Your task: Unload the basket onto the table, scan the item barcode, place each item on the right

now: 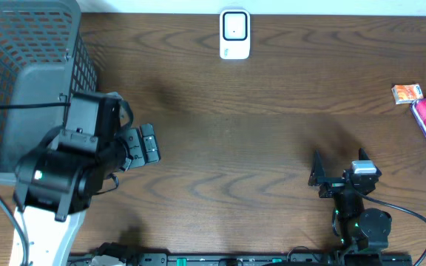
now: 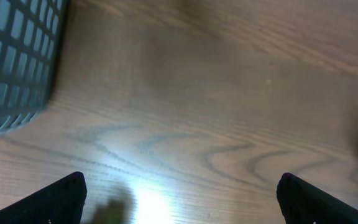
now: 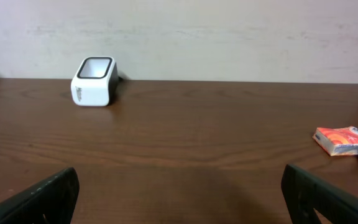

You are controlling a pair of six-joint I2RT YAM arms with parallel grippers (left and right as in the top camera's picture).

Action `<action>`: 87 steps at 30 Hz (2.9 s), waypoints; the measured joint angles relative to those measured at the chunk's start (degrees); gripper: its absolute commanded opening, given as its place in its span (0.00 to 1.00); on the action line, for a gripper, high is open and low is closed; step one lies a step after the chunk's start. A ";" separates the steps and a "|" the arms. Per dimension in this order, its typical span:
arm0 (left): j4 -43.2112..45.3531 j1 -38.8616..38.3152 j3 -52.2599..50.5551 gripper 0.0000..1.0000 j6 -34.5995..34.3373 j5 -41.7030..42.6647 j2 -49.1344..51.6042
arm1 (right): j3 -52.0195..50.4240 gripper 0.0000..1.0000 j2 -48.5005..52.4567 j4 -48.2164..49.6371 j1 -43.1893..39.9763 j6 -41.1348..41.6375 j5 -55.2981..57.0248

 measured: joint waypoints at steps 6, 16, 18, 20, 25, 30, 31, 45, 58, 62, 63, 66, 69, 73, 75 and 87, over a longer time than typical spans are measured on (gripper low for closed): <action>12.48 0.00 -10.80 0.98 2.67 0.04 -10.99 | 0.00 0.99 -0.02 0.02 0.00 0.02 0.02; 46.97 0.00 -41.88 0.98 13.62 4.87 -38.25 | -0.02 0.99 -0.02 0.04 0.00 0.00 0.02; 52.50 0.00 -47.30 0.98 15.98 5.18 -41.79 | -0.02 0.99 -0.02 0.02 0.00 0.02 0.00; 59.34 0.20 -53.53 0.98 17.73 5.44 -44.83 | -0.02 0.99 -0.02 0.02 0.00 0.02 0.02; 71.49 3.82 -66.93 0.98 19.10 5.57 -51.65 | -0.02 0.99 -0.02 0.04 0.00 0.02 0.02; 77.11 7.74 -75.34 0.98 17.79 5.57 -57.37 | -0.02 0.99 -0.02 0.02 0.00 0.00 0.00; 77.37 8.39 -76.17 0.98 17.59 5.60 -58.25 | -0.02 0.99 -0.02 0.02 0.00 0.02 0.02; 79.25 14.27 -79.82 0.98 17.33 3.82 -62.27 | -0.02 0.99 -0.02 0.02 0.00 0.00 0.02; 72.13 14.27 -79.65 0.98 17.40 -0.28 -62.38 | -0.02 0.99 -0.02 0.00 0.00 0.02 0.00; 71.69 14.67 -79.38 0.98 17.42 -0.52 -62.38 | -0.02 0.99 -0.02 0.02 0.00 0.02 0.02; 71.69 14.93 -79.38 0.98 17.42 -0.57 -62.38 | -0.02 0.99 -0.02 0.02 0.00 0.00 0.02; 71.69 15.67 -79.38 0.98 17.53 -0.70 -62.38 | -0.02 0.99 -0.02 0.02 0.00 0.02 0.02; 71.69 15.93 -79.38 0.98 18.53 -0.70 -62.38 | -0.02 0.99 -0.02 0.02 0.00 0.02 0.02; 71.67 15.93 -79.38 0.98 20.11 -0.70 -62.38 | -0.02 0.99 -0.02 0.02 0.00 0.02 0.02; 71.67 15.93 -79.38 0.98 20.63 -0.70 -62.38 | -0.02 0.99 -0.02 0.02 0.00 0.02 0.02; 71.67 15.93 -79.36 0.98 21.38 -0.68 -62.38 | -0.02 0.99 -0.02 0.02 0.00 0.02 0.02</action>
